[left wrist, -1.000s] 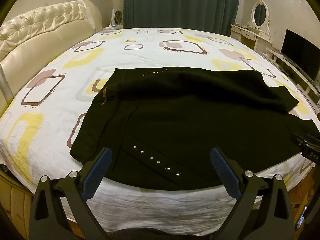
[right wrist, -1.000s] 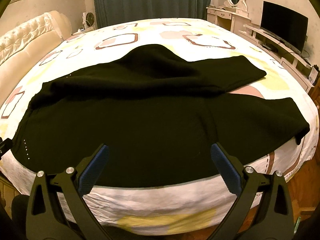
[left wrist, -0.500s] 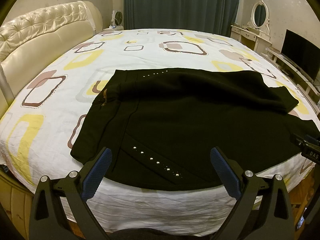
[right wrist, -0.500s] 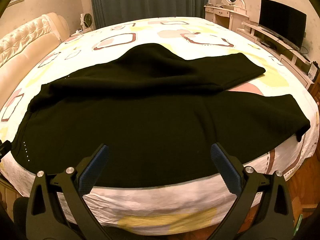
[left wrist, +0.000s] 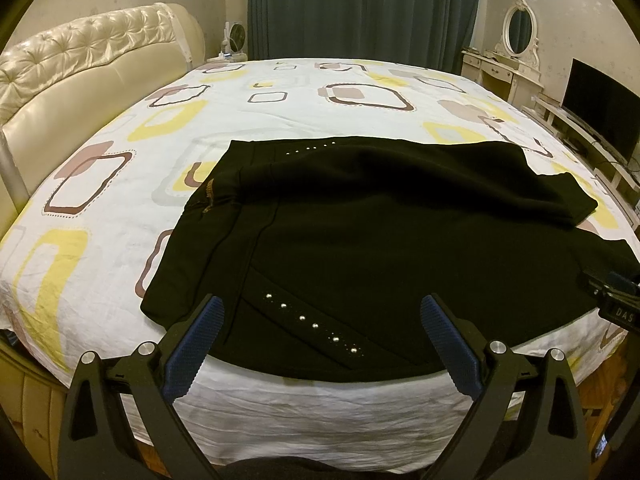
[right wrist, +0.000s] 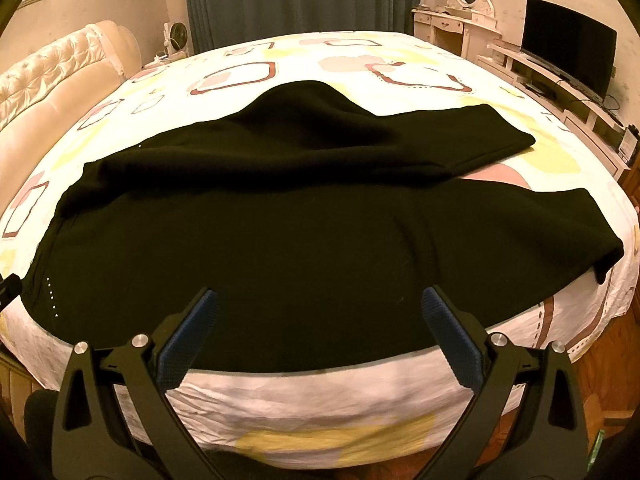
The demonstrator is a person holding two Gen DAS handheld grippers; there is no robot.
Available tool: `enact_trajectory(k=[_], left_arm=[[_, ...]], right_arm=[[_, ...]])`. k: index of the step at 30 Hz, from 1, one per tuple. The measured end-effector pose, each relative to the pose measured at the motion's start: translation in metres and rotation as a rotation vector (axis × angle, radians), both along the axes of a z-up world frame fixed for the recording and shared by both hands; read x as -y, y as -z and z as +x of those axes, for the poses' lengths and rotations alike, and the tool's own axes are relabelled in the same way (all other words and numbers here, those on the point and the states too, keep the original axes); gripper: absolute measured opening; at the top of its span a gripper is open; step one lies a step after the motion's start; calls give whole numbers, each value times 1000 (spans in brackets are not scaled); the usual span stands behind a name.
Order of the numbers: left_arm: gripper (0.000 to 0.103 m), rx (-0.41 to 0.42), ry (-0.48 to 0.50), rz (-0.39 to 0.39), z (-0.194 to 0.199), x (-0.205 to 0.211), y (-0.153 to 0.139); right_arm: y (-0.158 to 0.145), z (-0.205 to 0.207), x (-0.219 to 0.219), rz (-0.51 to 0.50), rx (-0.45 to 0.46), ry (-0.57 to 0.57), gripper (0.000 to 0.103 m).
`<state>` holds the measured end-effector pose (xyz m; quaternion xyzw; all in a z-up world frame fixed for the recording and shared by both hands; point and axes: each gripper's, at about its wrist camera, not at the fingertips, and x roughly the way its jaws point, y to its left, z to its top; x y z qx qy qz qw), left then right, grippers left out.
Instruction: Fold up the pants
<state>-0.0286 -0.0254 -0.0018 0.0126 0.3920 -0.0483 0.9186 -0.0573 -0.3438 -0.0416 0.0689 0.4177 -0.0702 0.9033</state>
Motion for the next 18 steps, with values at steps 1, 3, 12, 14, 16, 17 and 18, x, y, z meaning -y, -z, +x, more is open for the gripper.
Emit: enact_trajectory(k=[1,3,12,14,16,17,18], left_arm=[[98,0,0,0,0,0,0],[98,0,1,0,0,0,0],[98,-1,0,-2,0,0,-1],[98,-1,-1,-1,0,-1,-1],[98,0,0,-2,0,-1,-1],[98,0,-1,-1,0,-1,-1],[98,0,-1,-2,0,0,-1]], right_arm=[[0,0,0,0,-1,-1,101],[0,0,0,0,-1,-1,101],[0,0,0,2,-1,-2,101],[1,0,-1,2,-1,-2,101],[1,1,-2,2,-2,-5,101],[1,1,-2,1,-2,-6,101],[2,1,-3,1,-3,-7,101]])
